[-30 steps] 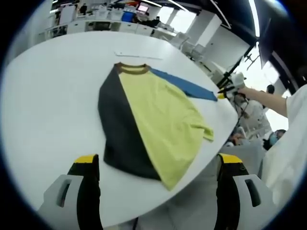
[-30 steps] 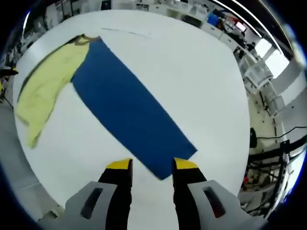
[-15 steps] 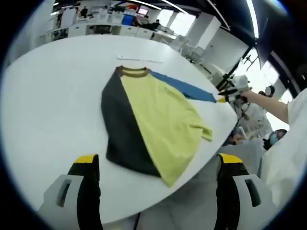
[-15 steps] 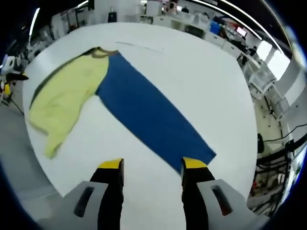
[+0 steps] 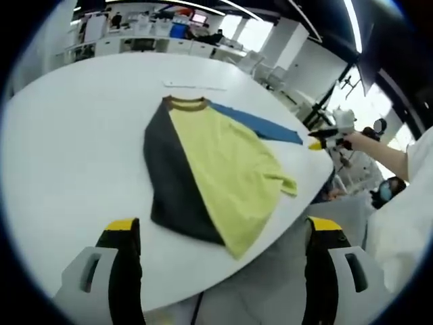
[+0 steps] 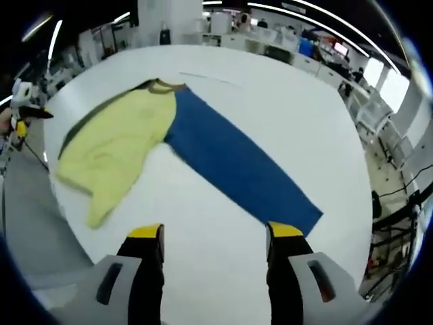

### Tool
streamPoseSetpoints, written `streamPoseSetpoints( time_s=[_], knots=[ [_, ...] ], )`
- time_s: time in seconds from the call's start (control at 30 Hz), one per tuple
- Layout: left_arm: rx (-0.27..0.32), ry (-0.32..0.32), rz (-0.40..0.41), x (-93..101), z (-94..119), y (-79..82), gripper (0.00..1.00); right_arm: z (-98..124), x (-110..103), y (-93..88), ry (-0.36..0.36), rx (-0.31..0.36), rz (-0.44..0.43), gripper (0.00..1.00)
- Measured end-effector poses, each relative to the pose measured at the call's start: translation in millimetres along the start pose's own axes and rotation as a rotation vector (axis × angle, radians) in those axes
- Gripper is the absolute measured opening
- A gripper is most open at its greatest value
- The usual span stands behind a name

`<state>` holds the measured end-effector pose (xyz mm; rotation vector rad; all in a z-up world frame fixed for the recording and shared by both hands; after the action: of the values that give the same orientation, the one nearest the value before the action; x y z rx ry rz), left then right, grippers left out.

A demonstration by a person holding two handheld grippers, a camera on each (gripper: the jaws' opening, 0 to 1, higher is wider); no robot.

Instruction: Fold the garment on the visible template until the final outline fits inside the template.

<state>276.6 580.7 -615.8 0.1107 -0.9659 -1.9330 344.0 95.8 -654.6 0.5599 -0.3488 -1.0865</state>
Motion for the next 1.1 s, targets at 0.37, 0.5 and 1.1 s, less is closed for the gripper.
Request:
streamPoseSetpoints(
  time_s=[0.37, 0.5, 1.1],
  knots=[
    [0.0, 0.008, -0.005, 3.5, 11, -7.4, 0.98, 20, -22, -2.2, 0.015, 0.063, -0.026, 0.66],
    [0.0, 0.009, -0.008, 5.3, 14, -10.4, 0.98, 27, -33, -5.1, 0.029, 0.079, -0.031, 0.69],
    [-0.008, 0.022, -0.006, 4.9, 30, -27.0, 0.97, 49, -62, -13.2, 0.123, 0.186, -0.203, 0.78]
  ],
)
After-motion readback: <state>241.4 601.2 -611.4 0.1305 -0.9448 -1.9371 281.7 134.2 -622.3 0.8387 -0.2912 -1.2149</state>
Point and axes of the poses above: the point that each gripper's makers call its tool centre point, and the gripper's own axes: z roughly backward along the fingers, x roughly to its right, y roughly out of its top, the point moved 5 cm from there along z, roughly backward along the fingers, and after that the axes turned 6 degrees about -z, right-handed, at the moved point
